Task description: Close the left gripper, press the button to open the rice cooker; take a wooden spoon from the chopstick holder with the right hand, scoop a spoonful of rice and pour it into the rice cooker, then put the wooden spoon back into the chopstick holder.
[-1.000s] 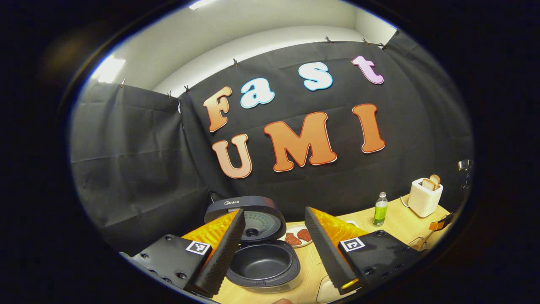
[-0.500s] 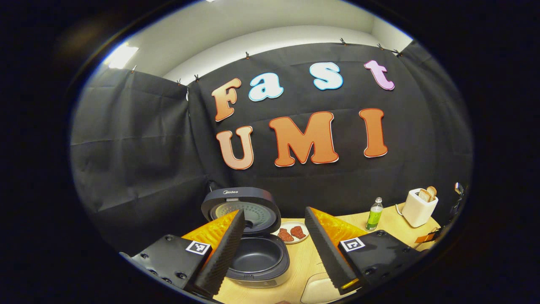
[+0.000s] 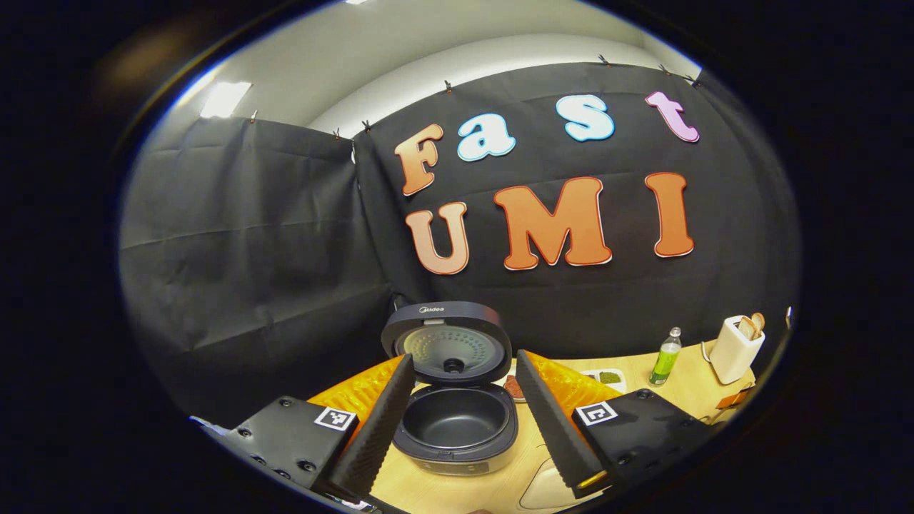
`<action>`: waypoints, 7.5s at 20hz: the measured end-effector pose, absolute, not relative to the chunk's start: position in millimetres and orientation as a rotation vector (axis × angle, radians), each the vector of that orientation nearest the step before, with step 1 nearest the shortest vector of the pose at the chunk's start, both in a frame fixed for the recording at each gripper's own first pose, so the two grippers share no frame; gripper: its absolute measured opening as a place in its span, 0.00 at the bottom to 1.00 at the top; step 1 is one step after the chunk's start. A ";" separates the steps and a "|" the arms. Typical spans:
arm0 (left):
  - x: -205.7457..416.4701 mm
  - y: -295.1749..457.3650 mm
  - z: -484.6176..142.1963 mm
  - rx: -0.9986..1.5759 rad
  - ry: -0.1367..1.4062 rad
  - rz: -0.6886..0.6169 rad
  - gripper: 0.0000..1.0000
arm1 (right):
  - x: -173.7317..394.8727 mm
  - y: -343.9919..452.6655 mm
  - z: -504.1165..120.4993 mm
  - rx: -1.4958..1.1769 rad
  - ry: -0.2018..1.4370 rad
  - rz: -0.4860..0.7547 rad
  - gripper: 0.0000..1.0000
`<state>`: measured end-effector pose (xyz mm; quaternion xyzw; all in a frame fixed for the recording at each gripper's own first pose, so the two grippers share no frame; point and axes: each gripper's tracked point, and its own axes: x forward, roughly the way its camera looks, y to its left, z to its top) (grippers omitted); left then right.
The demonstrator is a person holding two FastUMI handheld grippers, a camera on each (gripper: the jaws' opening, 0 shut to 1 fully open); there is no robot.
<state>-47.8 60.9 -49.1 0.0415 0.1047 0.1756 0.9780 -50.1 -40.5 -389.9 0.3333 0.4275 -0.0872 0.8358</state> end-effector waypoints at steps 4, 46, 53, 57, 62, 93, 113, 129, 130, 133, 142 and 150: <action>-60.4 69.2 -46.5 0.096 0.223 0.412 1.00 | -46.3 -42.8 -390.6 0.700 0.937 -0.167 0.16; -0.4 175.8 -126.0 -0.054 0.333 0.215 0.88 | -87.3 178.5 -327.3 -0.079 0.535 -0.011 0.16; -0.7 179.7 -125.5 -0.052 0.336 0.208 0.88 | -93.2 181.3 -347.9 -0.010 0.602 -0.034 0.13; -6.8 190.7 -128.3 -0.060 0.345 0.223 0.88 | -81.3 177.9 -361.4 0.111 0.669 -0.066 0.12; -18.8 208.9 -138.1 -0.075 0.362 0.255 0.92 | -83.9 183.5 -366.4 0.186 0.708 -0.083 0.11; -12.1 211.8 -137.8 -0.029 0.417 0.253 0.88 | -89.9 239.1 -374.2 0.964 0.894 0.035 0.11; -2.8 168.7 -85.6 -0.035 0.262 0.294 0.88 | -42.9 143.7 -296.5 1.673 0.735 0.106 0.11; -70.4 256.4 -46.1 0.082 0.157 0.483 1.00 | 55.6 267.5 -206.7 1.852 0.860 0.326 0.11; -74.6 262.6 -45.5 0.086 0.155 0.494 1.00 | 60.9 279.8 -206.5 1.837 0.877 0.335 0.11; -88.1 283.7 -45.9 0.084 0.166 0.526 0.99 | 72.9 309.0 -203.7 1.794 0.906 0.361 0.11; -124.4 328.5 -32.2 0.118 0.168 0.610 0.92 | 89.8 373.2 -221.7 1.540 0.947 0.407 0.11; -137.7 351.7 -43.3 0.089 0.198 0.660 0.99 | 107.2 396.5 -244.2 1.193 0.896 0.393 0.11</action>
